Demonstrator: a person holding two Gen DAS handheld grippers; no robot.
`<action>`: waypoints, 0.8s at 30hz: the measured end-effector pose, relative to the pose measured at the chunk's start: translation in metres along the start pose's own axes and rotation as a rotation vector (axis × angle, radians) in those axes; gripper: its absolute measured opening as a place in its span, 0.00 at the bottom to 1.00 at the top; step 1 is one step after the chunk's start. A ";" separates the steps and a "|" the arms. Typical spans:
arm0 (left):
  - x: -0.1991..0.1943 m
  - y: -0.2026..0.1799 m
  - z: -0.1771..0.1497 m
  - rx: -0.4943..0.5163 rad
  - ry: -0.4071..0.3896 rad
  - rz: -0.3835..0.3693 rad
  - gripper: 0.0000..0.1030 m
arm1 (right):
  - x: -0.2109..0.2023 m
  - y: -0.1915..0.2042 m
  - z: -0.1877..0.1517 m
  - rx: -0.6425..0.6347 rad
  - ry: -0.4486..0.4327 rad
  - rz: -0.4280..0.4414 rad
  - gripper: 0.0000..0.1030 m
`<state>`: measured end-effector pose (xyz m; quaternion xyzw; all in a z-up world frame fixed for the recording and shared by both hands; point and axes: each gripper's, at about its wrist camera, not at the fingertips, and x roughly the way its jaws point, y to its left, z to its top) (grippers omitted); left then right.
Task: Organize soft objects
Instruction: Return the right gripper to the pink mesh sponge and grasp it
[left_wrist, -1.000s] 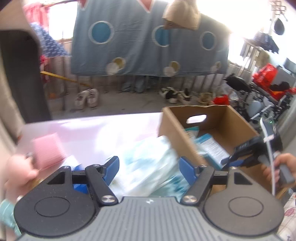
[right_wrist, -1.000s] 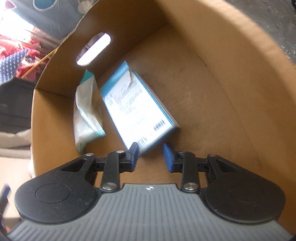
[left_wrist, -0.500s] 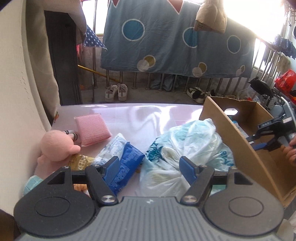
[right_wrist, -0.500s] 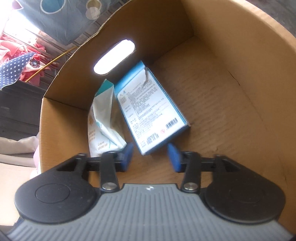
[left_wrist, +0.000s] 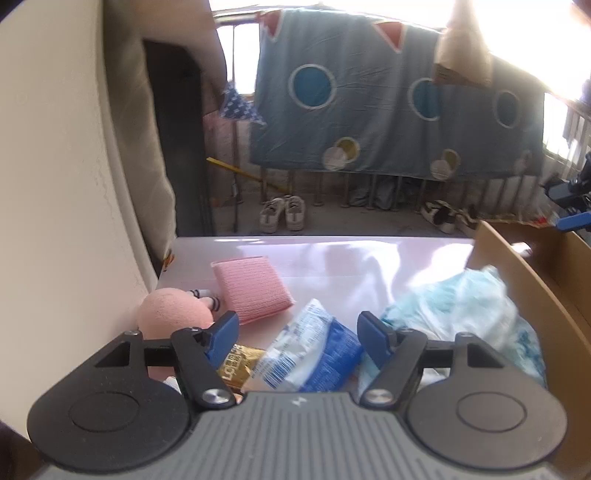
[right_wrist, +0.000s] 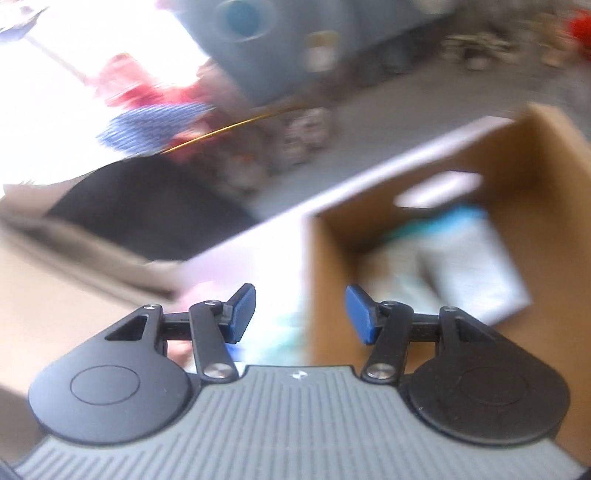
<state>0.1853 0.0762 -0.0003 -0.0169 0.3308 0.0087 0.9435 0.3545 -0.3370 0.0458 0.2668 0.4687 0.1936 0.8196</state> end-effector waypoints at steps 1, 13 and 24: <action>0.009 0.004 0.005 -0.019 0.008 0.007 0.69 | 0.019 0.017 0.004 -0.019 0.026 0.037 0.52; 0.154 0.044 0.038 -0.173 0.273 0.131 0.69 | 0.296 0.118 0.010 -0.113 0.389 0.065 0.45; 0.213 0.061 0.038 -0.235 0.377 0.144 0.69 | 0.385 0.113 -0.004 -0.082 0.462 0.048 0.36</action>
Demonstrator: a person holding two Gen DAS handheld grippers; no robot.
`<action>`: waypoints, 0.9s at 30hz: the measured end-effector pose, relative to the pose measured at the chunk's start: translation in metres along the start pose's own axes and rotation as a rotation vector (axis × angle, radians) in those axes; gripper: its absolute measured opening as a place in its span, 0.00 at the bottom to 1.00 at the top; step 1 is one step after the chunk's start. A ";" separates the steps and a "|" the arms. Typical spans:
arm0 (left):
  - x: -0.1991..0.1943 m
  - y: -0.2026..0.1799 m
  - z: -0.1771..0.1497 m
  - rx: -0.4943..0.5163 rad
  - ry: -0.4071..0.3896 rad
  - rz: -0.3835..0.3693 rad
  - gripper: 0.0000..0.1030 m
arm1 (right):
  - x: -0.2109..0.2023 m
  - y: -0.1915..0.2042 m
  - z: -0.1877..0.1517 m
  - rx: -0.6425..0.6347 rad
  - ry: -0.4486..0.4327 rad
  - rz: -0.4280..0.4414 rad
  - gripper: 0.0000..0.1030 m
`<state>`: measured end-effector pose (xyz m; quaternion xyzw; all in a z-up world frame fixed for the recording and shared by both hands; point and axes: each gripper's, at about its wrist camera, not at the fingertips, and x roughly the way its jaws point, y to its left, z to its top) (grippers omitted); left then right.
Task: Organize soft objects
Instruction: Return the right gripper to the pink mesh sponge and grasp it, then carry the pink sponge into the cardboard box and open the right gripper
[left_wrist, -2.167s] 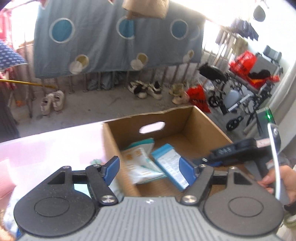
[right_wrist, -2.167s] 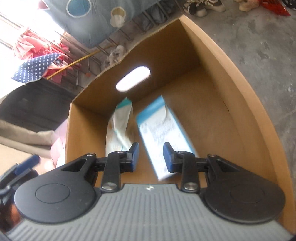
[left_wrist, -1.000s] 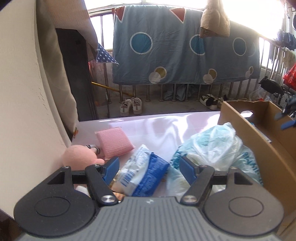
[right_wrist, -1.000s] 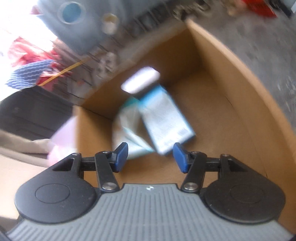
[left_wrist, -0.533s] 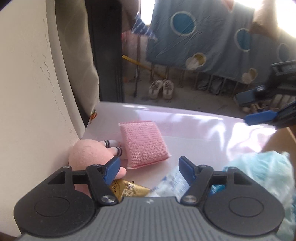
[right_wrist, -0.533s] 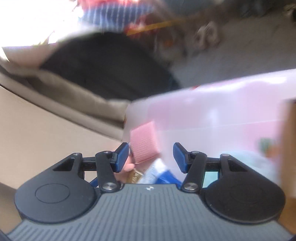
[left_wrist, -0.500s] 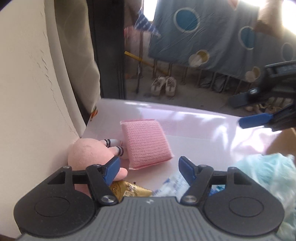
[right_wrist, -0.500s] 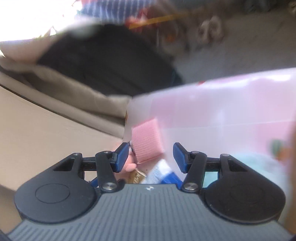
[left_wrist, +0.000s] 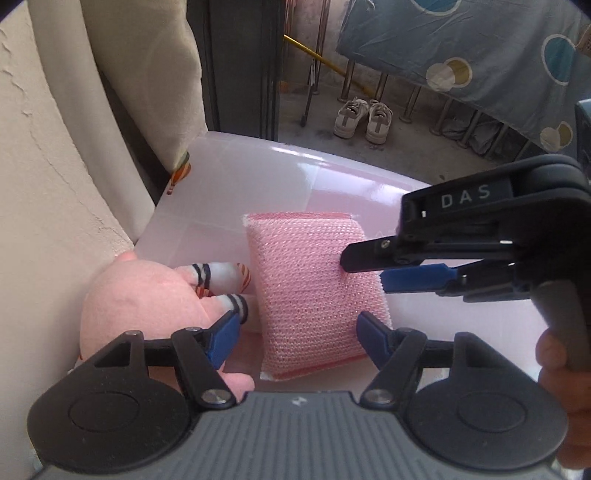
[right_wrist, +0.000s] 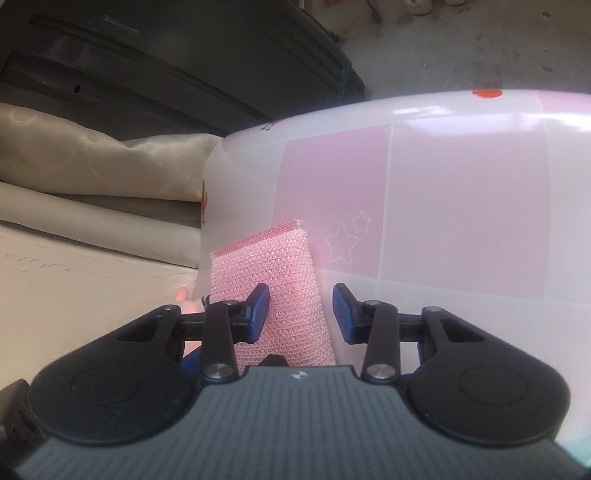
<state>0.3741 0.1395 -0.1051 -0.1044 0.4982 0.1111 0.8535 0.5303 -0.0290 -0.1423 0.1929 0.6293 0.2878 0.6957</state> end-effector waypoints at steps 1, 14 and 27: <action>0.001 -0.001 0.001 0.001 0.000 0.001 0.69 | 0.005 0.002 0.003 0.004 0.000 0.001 0.36; -0.031 -0.010 0.005 0.000 -0.034 -0.027 0.65 | -0.018 0.013 -0.004 0.012 -0.011 0.079 0.31; -0.176 -0.120 -0.033 0.168 -0.163 -0.197 0.65 | -0.226 -0.009 -0.077 0.028 -0.203 0.117 0.31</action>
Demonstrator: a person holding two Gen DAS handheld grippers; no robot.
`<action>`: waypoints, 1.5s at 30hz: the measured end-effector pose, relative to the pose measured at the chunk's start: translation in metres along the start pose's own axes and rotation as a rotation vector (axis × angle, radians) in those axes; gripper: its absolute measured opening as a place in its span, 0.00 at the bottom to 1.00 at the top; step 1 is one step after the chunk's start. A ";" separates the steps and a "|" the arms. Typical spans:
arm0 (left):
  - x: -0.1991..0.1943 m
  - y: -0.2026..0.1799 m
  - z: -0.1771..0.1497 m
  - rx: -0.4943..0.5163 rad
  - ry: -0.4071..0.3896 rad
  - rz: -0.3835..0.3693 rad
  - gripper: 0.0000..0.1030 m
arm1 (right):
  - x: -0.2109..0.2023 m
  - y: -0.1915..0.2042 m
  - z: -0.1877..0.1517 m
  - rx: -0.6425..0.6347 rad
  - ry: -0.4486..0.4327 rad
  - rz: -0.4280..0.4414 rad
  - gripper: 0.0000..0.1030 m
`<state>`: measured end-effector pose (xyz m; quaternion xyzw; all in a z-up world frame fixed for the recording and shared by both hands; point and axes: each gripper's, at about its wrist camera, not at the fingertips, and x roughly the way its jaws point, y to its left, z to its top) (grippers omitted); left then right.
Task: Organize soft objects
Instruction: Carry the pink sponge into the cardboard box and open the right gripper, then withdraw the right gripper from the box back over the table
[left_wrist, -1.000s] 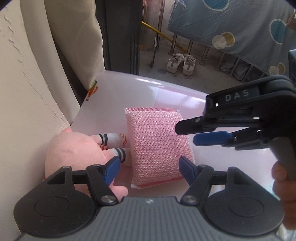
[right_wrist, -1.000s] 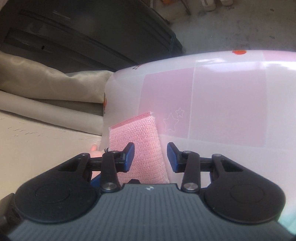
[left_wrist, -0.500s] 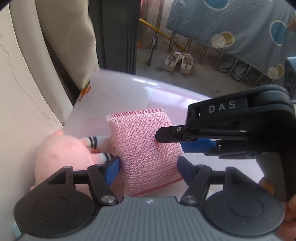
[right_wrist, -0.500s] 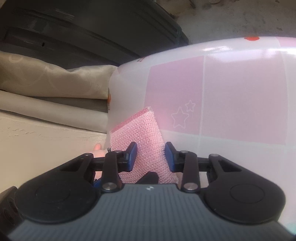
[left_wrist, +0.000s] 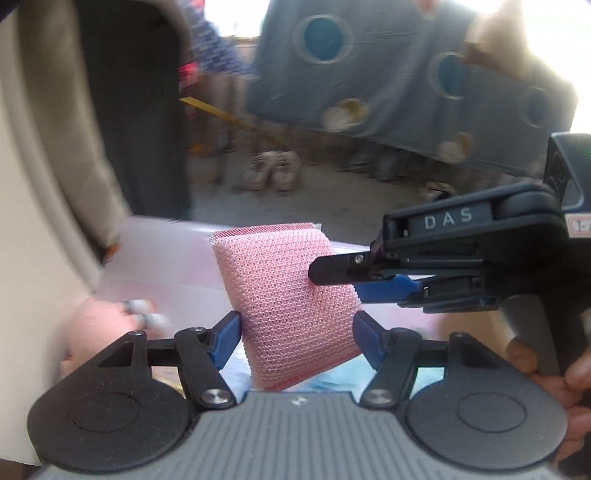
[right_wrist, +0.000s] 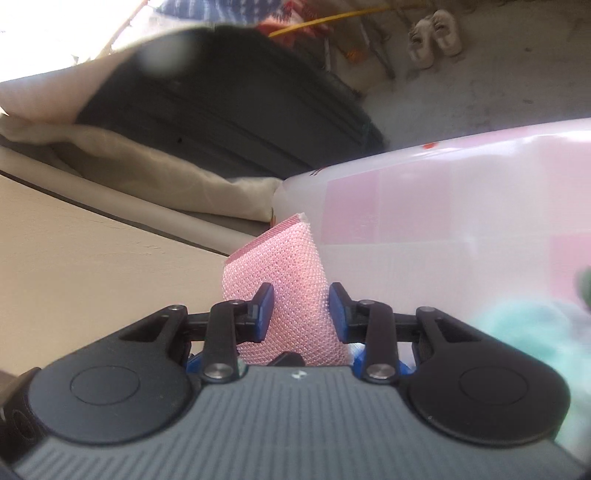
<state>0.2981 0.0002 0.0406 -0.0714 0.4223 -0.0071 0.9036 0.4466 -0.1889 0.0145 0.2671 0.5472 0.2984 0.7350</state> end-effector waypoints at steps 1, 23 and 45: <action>-0.005 -0.017 -0.002 0.021 -0.003 -0.024 0.65 | -0.023 -0.010 -0.005 0.014 -0.020 -0.004 0.31; 0.109 -0.298 -0.069 0.230 0.241 -0.331 0.69 | -0.323 -0.267 -0.066 0.245 -0.485 -0.276 0.31; -0.043 -0.165 -0.063 0.197 0.018 -0.199 0.81 | -0.342 -0.145 -0.155 0.180 -0.519 -0.202 0.35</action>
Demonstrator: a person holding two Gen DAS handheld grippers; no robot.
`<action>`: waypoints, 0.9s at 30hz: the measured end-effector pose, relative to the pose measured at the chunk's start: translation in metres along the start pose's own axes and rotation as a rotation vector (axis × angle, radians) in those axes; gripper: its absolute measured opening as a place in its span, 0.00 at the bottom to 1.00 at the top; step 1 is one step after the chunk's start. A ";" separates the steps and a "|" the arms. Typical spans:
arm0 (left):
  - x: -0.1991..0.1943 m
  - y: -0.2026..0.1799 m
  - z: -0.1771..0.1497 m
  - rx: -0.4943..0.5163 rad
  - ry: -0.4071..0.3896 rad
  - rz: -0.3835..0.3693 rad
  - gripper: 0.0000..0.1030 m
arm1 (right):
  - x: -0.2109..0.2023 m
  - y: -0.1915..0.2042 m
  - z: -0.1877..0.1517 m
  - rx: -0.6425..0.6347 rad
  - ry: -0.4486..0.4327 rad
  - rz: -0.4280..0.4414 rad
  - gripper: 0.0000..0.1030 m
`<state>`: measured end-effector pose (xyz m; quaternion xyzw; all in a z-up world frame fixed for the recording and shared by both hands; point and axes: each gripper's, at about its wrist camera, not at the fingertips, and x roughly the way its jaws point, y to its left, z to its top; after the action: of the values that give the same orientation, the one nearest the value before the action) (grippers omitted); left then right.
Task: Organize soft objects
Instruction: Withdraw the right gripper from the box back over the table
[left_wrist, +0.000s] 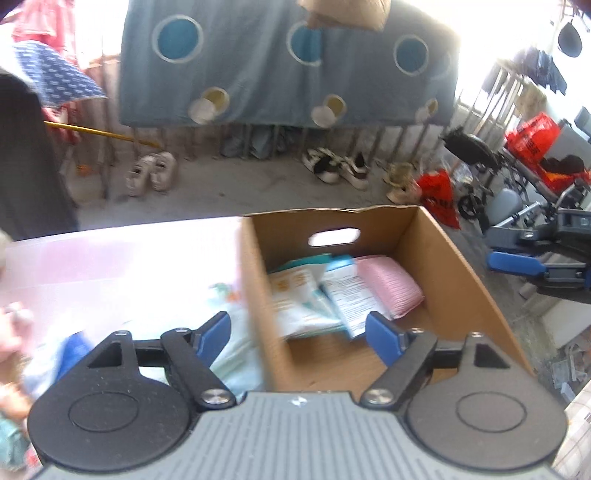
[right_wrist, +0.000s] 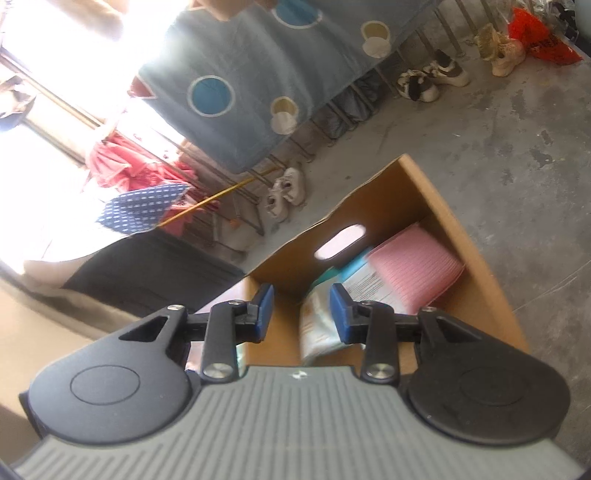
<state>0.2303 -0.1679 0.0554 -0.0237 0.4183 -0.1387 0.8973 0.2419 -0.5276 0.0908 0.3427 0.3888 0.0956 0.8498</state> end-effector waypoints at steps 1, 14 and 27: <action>-0.012 0.008 -0.007 -0.001 -0.012 0.012 0.83 | -0.008 0.007 -0.009 -0.012 -0.004 0.006 0.41; -0.127 0.119 -0.132 -0.123 -0.103 0.118 0.88 | -0.040 0.092 -0.154 -0.139 0.057 0.018 0.56; -0.162 0.152 -0.196 -0.132 -0.146 0.191 0.88 | -0.022 0.159 -0.270 -0.265 0.106 0.049 0.90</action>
<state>0.0177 0.0364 0.0243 -0.0529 0.3606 -0.0229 0.9309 0.0469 -0.2807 0.0835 0.2313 0.4087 0.1847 0.8633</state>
